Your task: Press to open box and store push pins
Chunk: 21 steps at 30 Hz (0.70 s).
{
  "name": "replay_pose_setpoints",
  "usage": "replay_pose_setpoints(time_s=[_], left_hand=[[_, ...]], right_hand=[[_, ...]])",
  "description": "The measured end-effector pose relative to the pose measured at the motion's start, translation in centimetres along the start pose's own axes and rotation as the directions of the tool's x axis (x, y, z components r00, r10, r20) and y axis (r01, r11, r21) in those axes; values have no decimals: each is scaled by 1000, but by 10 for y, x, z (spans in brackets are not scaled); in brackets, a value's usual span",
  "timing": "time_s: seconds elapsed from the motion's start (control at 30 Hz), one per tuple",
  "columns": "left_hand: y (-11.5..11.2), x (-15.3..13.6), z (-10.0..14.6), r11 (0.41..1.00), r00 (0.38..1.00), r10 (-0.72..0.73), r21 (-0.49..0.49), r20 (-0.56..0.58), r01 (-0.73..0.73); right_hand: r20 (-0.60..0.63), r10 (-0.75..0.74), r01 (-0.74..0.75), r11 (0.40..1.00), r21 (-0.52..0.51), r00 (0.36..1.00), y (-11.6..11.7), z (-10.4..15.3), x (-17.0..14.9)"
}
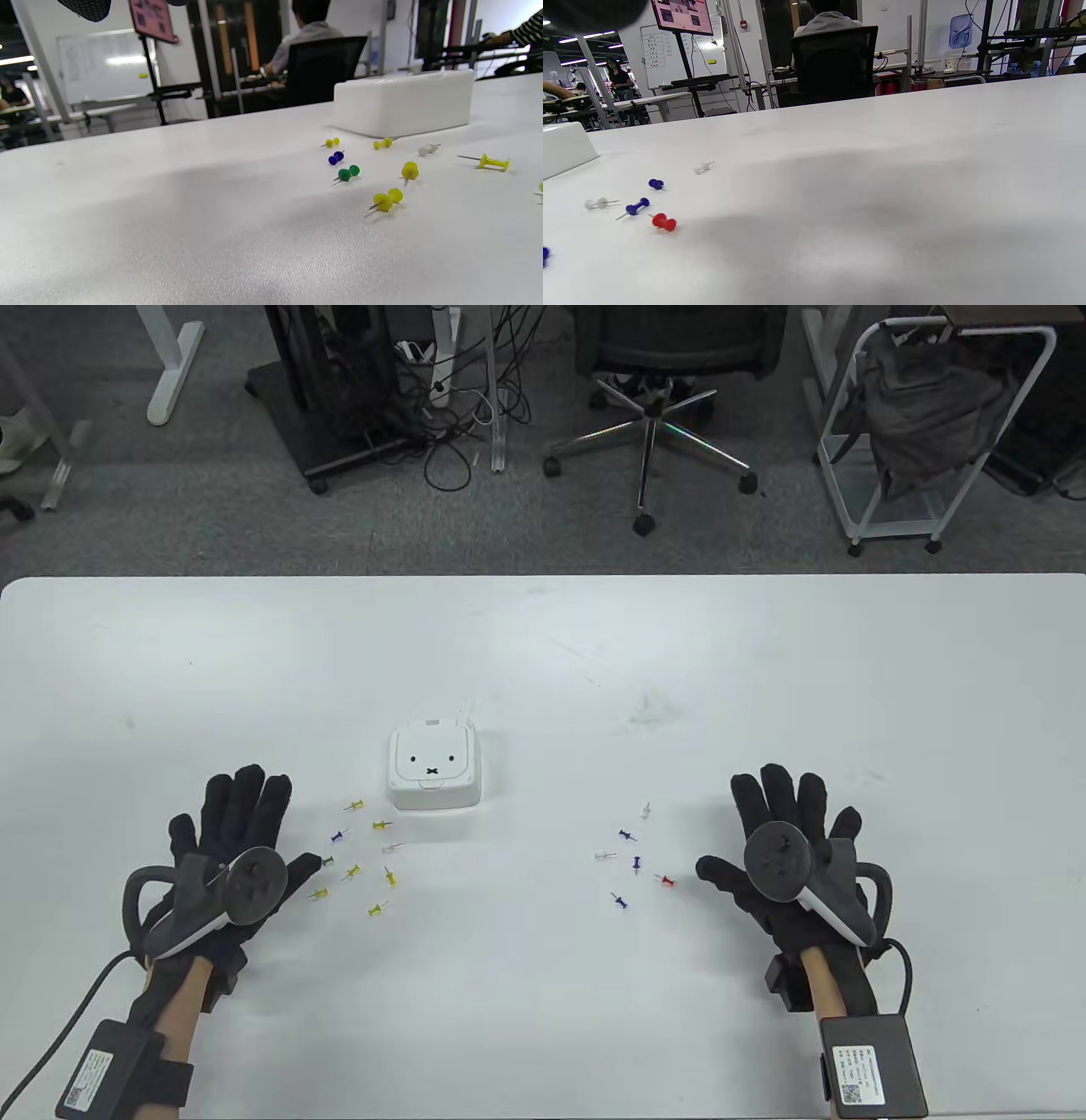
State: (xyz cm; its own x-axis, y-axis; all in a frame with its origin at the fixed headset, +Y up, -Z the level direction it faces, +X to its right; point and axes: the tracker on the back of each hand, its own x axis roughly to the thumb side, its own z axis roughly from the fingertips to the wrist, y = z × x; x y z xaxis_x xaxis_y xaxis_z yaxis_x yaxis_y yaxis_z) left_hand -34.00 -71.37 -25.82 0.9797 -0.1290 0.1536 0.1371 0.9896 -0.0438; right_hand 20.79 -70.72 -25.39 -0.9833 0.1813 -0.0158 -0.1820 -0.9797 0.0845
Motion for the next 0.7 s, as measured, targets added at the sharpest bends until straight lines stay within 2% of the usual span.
replay_pose_setpoints(time_s=[0.47, 0.7], left_hand=[[4, 2, 2, 1000, 1000, -7, 11, 13, 7], [5, 6, 2, 1000, 1000, 6, 6, 22, -7]], right_hand=[[-14, 5, -5, 1000, 11, 1000, 2, -1, -1], [-15, -40, 40, 999, 22, 999, 2, -3, -3]])
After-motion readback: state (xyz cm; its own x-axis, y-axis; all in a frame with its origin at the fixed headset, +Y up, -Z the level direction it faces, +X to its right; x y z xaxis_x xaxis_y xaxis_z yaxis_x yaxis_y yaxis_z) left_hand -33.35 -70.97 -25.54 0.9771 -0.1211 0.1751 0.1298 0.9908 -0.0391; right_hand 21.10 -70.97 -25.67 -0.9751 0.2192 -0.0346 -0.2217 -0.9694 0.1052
